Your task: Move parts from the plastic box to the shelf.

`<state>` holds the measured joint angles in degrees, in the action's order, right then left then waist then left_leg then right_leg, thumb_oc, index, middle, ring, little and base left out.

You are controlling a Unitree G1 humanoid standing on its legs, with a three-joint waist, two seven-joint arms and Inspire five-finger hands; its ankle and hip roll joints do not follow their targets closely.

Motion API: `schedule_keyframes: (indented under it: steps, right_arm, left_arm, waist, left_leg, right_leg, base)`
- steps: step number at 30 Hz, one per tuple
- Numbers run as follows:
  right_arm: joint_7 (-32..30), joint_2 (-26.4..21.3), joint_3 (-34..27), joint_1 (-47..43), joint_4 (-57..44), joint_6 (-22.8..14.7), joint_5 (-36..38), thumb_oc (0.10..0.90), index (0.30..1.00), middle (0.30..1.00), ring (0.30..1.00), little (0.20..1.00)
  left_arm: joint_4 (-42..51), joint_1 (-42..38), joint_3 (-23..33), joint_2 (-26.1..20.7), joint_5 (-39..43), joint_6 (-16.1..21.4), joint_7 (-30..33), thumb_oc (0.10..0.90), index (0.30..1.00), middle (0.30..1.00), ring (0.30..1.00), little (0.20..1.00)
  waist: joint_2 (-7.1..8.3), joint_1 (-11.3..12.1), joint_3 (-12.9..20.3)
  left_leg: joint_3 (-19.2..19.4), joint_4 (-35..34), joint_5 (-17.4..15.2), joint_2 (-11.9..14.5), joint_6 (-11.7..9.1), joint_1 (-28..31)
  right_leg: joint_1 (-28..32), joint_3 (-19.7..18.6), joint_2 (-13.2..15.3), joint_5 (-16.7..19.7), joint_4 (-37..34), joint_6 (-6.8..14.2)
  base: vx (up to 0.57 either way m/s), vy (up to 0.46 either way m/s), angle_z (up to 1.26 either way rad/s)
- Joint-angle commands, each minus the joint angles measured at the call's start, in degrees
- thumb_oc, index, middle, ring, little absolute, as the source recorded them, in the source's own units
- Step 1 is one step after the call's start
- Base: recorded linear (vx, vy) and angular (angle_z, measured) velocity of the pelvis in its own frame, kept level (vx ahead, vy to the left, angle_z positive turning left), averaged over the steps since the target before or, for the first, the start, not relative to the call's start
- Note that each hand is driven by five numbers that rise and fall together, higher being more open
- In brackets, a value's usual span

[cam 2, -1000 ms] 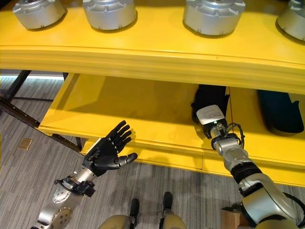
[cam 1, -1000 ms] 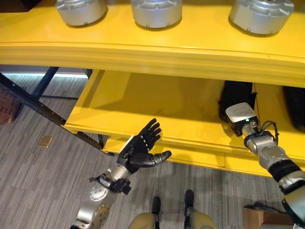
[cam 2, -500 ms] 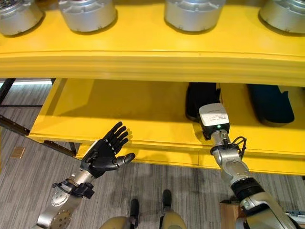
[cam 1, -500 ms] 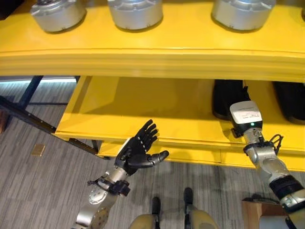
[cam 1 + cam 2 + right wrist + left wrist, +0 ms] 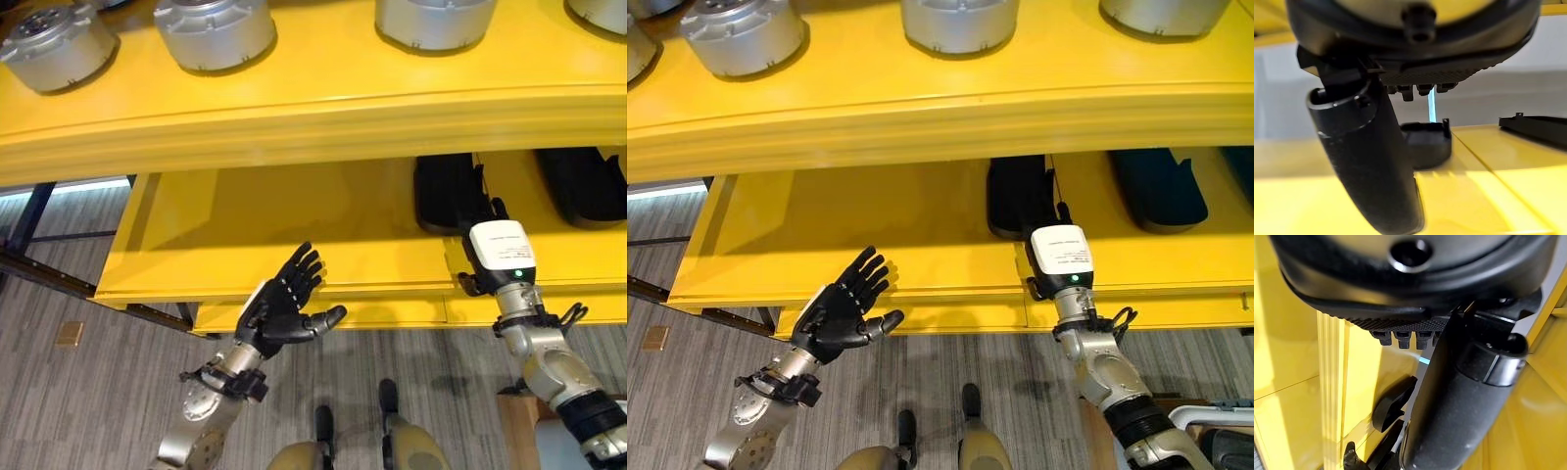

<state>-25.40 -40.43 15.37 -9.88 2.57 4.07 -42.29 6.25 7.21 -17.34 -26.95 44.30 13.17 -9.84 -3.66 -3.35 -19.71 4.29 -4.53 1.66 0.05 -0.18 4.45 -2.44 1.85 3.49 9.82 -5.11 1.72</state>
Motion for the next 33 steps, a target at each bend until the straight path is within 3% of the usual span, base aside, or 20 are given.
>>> schedule_keyframes:
  steps: [1,6,14,18,20,21,23,28,30,33]
  right_arm:
    - [-6.6,0.3,-3.8,-1.4,-9.2,-5.9,5.6,0.900,1.000,1.000,1.000,1.000]
    - [-6.6,4.4,-4.5,4.5,-16.4,-8.4,10.8,0.900,1.000,1.000,1.000,1.000]
    - [-6.3,6.2,-4.6,8.9,-18.6,-7.6,16.0,0.900,1.000,1.000,1.000,1.000]
    - [-6.8,6.7,-5.6,12.5,-22.1,-7.0,16.5,0.900,1.000,1.000,1.000,1.000]
    - [-7.0,6.5,-5.9,13.9,-23.1,-7.4,18.5,0.900,1.000,1.000,1.000,1.000]
    - [-7.6,6.7,-6.0,14.4,-22.7,-12.0,20.7,0.900,1.000,1.000,1.000,1.000]
    - [-8.0,6.9,-5.4,13.9,-22.4,-14.8,22.1,0.900,1.000,1.000,1.000,1.000]
    - [-11.1,9.2,-3.1,12.8,-20.3,-14.3,24.2,0.900,1.000,1.000,1.000,1.000]
    - [-11.6,10.3,-2.5,11.9,-19.1,-15.7,23.4,0.900,1.000,1.000,1.000,1.000]
    - [-11.2,10.1,-2.3,9.8,-18.2,-15.0,24.6,0.900,1.000,1.000,1.000,1.000]
  left_arm:
    - [7.3,0.1,2.1,1.4,-1.1,7.7,0.9,0.900,1.000,1.000,1.000,1.000]
    - [7.4,0.3,2.3,2.9,-2.1,8.8,2.8,0.900,1.000,1.000,1.000,1.000]
    - [7.1,0.5,2.0,3.4,-3.0,9.1,4.2,0.900,1.000,1.000,1.000,1.000]
    - [7.5,0.2,0.8,2.9,-3.3,8.6,2.4,0.900,1.000,1.000,1.000,1.000]
    - [8.3,-0.2,0.1,2.3,-6.6,9.3,5.1,0.900,1.000,1.000,1.000,1.000]
    - [8.1,-0.3,0.9,1.5,-10.1,11.7,11.0,0.900,1.000,1.000,1.000,1.000]
    - [8.2,-0.7,2.3,1.0,-10.8,12.7,15.3,0.900,1.000,1.000,1.000,1.000]
    - [8.5,-2.0,2.1,0.9,-11.3,13.4,17.0,0.900,1.000,1.000,1.000,1.000]
    - [8.4,-1.3,1.2,0.7,-10.7,14.6,12.2,0.900,1.000,1.000,1.000,1.000]
    - [8.6,-0.4,0.6,-0.4,-7.9,14.9,4.2,0.900,1.000,1.000,1.000,1.000]
  waist:
    - [2.17,-1.3,5.9]
    - [3.10,-2.6,6.9]
    - [4.85,-3.6,7.8]
    - [5.76,-5.1,7.6]
    - [6.39,-6.0,6.6]
    - [7.15,-5.2,5.1]
    - [7.34,-4.3,4.4]
    - [6.98,-2.3,4.5]
    - [6.65,-1.0,4.8]
    - [6.57,0.4,5.4]
  left_leg:
    - [1.0,3.3,-5.3,3.4,-0.5,-0.8]
    - [1.6,3.4,-6.4,2.7,0.1,-0.2]
    - [2.5,1.9,-7.3,0.9,1.4,1.1]
    - [4.5,0.8,-7.4,0.3,2.1,1.6]
    - [6.7,0.8,-7.7,0.5,2.2,1.9]
    - [11.3,0.5,-7.4,1.2,1.9,2.7]
    - [14.6,0.6,-7.4,1.9,2.3,2.7]
    - [16.0,5.5,-7.1,3.9,3.8,-1.1]
    - [16.7,7.9,-8.3,5.3,3.8,-2.1]
    - [19.5,10.6,-8.0,7.4,2.9,-4.9]
  right_leg:
    - [3.1,-1.9,2.3,-9.5,4.2,3.7]
    - [3.6,-3.4,2.3,-9.0,3.3,4.3]
    - [3.9,-5.9,2.6,-6.6,1.0,6.2]
    - [2.1,-7.3,3.4,-4.6,0.4,8.1]
    - [0.0,-7.1,3.4,-3.1,0.4,8.8]
    - [-1.7,0.1,3.1,-3.5,3.1,9.2]
    - [-2.9,5.4,4.4,-4.3,6.4,9.6]
    - [-1.8,8.3,10.3,-7.4,16.1,8.4]
    - [0.2,10.4,13.2,-7.9,20.4,7.9]
    - [3.8,13.1,13.4,-10.5,19.4,7.1]
  base:
    - [-0.03,0.124,-0.01]
    - [-0.04,0.110,-0.08]
    - [-0.02,0.134,-0.11]
    - [0.00,0.150,-0.15]
    - [-0.10,0.101,-0.43]
    - [-0.21,0.054,-0.72]
    - [-0.24,-0.009,-1.32]
    - [-0.15,-0.128,-0.85]
    - [-0.09,-0.169,-0.27]
    - [-0.13,-0.163,-0.50]
